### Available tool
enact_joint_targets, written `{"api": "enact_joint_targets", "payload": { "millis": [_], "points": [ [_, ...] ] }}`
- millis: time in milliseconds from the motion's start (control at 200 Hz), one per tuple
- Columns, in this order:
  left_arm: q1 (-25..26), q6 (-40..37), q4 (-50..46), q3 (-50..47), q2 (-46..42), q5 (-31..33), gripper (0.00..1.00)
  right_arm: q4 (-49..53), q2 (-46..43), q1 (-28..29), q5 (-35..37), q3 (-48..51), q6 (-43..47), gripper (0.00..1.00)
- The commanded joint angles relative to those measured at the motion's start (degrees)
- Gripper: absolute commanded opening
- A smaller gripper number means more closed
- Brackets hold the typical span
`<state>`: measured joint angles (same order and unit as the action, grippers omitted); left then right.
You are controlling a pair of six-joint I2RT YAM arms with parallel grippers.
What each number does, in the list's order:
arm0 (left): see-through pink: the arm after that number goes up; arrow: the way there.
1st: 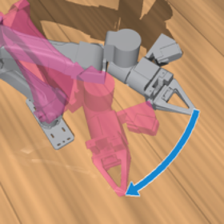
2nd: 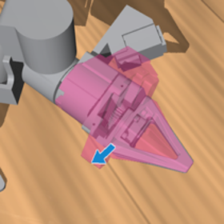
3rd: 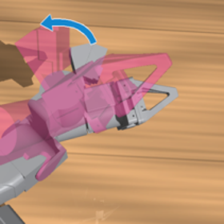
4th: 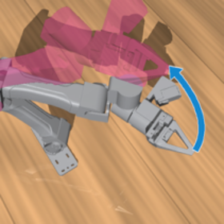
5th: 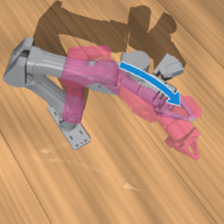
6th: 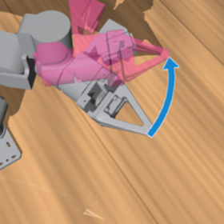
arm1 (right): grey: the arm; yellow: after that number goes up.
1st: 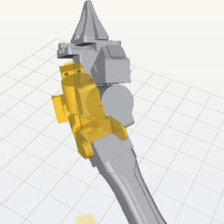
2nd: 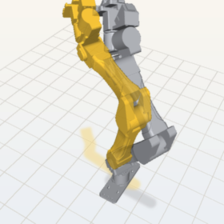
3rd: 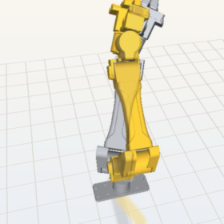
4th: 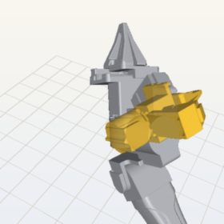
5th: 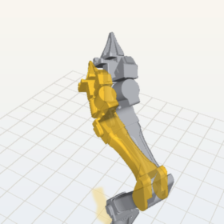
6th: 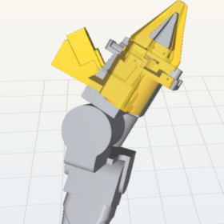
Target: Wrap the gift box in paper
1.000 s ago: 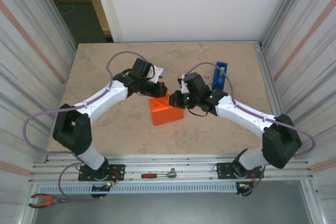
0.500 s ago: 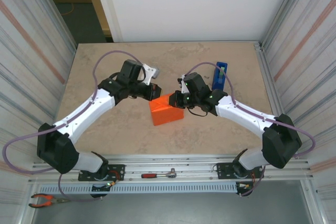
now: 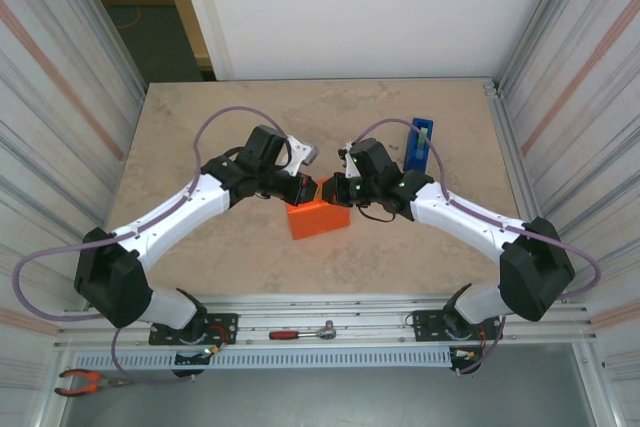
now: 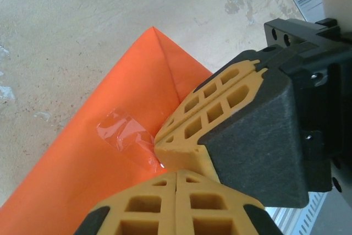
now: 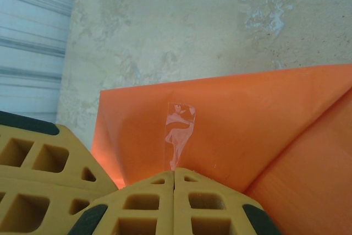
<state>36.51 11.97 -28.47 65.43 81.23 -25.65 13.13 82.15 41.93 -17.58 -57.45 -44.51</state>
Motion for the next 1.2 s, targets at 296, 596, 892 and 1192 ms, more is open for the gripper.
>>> {"api": "enact_joint_targets", "payload": {
  "millis": [296, 596, 892, 1192],
  "points": [
    [0.75, -2.21, 0.48, -3.7, 0.18, 0.06, 0.02, 9.86, 5.1, 1.57, 0.38, 4.43, -1.55, 0.0],
    [0.93, -2.82, -1.12, -5.0, 0.43, 2.18, 0.0, 9.9, 4.38, 1.49, -0.78, 1.81, -2.17, 0.0],
    [0.93, -2.73, -1.37, -6.24, 0.83, 2.55, 0.0, 10.88, 4.07, 1.47, -1.17, -0.84, -1.58, 0.02],
    [0.93, -2.71, -1.59, -6.41, 1.48, 2.69, 0.0, 13.31, 4.38, 1.14, -0.87, -3.13, 1.24, 0.07]
  ]
}}
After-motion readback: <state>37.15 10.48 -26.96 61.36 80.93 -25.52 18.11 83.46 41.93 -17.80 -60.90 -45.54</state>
